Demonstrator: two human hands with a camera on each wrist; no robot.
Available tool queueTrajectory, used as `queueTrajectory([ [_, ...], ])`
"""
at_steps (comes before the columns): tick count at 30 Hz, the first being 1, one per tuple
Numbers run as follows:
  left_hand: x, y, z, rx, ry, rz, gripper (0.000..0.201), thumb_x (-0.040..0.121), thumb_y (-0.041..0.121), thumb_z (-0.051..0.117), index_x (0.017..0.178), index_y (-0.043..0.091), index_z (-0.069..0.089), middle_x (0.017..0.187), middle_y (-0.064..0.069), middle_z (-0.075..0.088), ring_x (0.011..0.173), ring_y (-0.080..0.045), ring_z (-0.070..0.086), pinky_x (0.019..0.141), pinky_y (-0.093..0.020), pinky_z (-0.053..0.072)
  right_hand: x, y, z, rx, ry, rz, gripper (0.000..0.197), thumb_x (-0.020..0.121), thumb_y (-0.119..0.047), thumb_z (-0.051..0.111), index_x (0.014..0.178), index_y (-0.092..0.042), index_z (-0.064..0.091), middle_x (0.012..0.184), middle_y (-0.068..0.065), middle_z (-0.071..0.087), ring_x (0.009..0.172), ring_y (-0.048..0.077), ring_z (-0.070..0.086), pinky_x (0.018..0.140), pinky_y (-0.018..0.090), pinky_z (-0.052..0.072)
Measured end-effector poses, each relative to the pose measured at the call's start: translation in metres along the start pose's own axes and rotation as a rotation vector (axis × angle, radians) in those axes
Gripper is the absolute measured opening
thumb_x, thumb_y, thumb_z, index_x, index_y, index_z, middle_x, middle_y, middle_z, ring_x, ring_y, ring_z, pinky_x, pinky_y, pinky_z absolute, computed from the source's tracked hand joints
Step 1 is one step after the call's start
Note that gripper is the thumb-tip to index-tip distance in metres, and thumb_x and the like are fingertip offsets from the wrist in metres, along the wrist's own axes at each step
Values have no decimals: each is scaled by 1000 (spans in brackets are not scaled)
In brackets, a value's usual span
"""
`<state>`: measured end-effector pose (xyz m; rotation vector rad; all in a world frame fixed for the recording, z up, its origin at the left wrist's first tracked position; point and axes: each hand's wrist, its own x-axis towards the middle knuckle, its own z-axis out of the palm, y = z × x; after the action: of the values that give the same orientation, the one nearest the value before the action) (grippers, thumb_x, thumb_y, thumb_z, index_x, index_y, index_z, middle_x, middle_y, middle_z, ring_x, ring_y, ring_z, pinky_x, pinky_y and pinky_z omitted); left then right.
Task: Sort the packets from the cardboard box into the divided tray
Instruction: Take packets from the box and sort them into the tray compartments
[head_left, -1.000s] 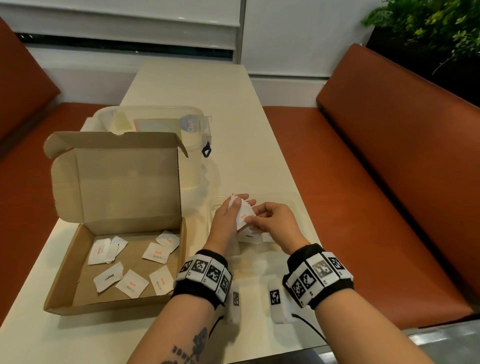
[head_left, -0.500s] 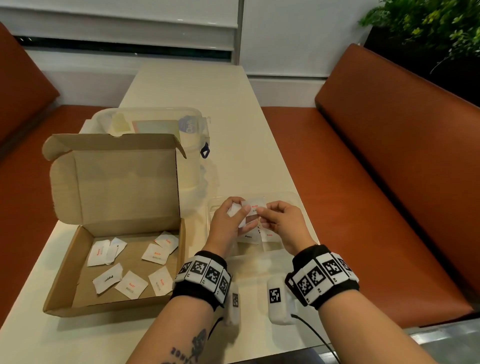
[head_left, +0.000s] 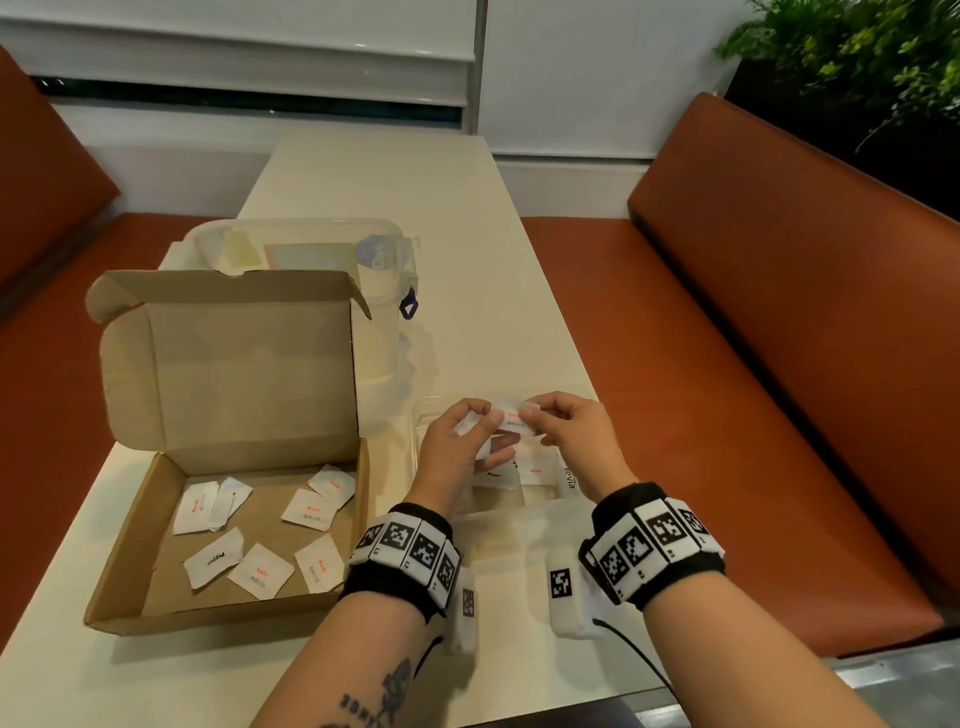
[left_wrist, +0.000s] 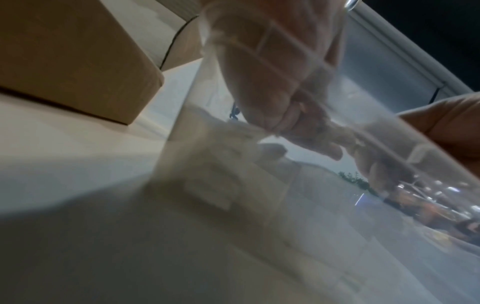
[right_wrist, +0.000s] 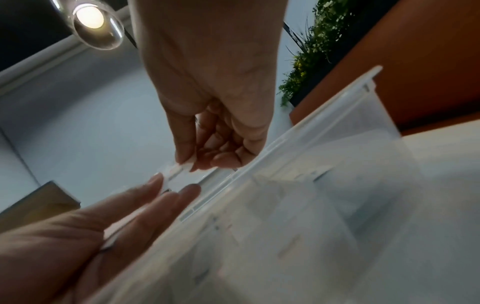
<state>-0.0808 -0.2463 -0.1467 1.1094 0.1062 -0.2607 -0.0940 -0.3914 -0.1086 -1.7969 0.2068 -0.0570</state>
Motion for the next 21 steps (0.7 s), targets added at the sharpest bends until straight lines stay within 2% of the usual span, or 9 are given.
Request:
queueTrajectory([
  [4,3,0,-1,60,61,67,10,86,12,69,77,14,64,97,-9,62,86,-23,69,64,-26,58,-1,2,3,-194,-107,-9,17,82,-10,72,71,-19,62,60,-9,56,55,0,51,54,8,42],
  [8,3,1,1,93,78,105,10,84,11,71,75,14,69,91,-3,62,82,-19,66,62,-26,58,0,-1,5,-301,-123,-23,26,81,-10,73,64,-20,55,55,-10,46,44,-3,43,47,4,34],
  [10,3,2,2,95,90,123,6,85,13,70,79,14,70,91,-2,63,83,-17,66,63,-26,58,0,-3,5,-326,-108,-47,23,81,-12,72,65,-18,57,57,-8,47,48,-1,43,47,5,35],
  [13,2,5,-1,91,102,135,8,87,17,67,93,12,70,96,-2,67,87,-17,69,63,-26,58,0,-7,4,-367,-59,-64,5,83,-19,71,80,-15,70,70,-6,58,60,4,50,49,6,39],
  [15,1,5,-2,82,100,125,13,88,19,67,98,12,70,97,-3,70,86,-17,72,63,-26,58,1,-7,2,-400,-38,-68,8,84,-22,71,86,-14,73,80,-5,62,68,4,52,55,9,38],
  [17,0,4,-3,106,87,121,10,87,18,68,95,13,71,97,-5,69,85,-18,72,62,-27,58,0,-6,1,-417,-42,-63,9,84,-22,70,88,-15,73,85,-6,62,72,4,53,59,11,38],
  [19,1,2,-2,129,83,109,4,86,16,69,89,14,71,94,-5,68,81,-16,71,63,-28,58,0,-7,3,-402,-40,-74,6,86,-21,68,84,-16,71,82,-5,62,68,4,52,54,7,39],
  [21,2,1,0,108,76,69,3,85,15,70,88,15,69,94,-7,69,81,-18,71,61,-29,58,0,-8,5,-338,-13,-91,7,88,-18,64,82,-16,67,80,0,64,67,10,53,55,8,41],
])
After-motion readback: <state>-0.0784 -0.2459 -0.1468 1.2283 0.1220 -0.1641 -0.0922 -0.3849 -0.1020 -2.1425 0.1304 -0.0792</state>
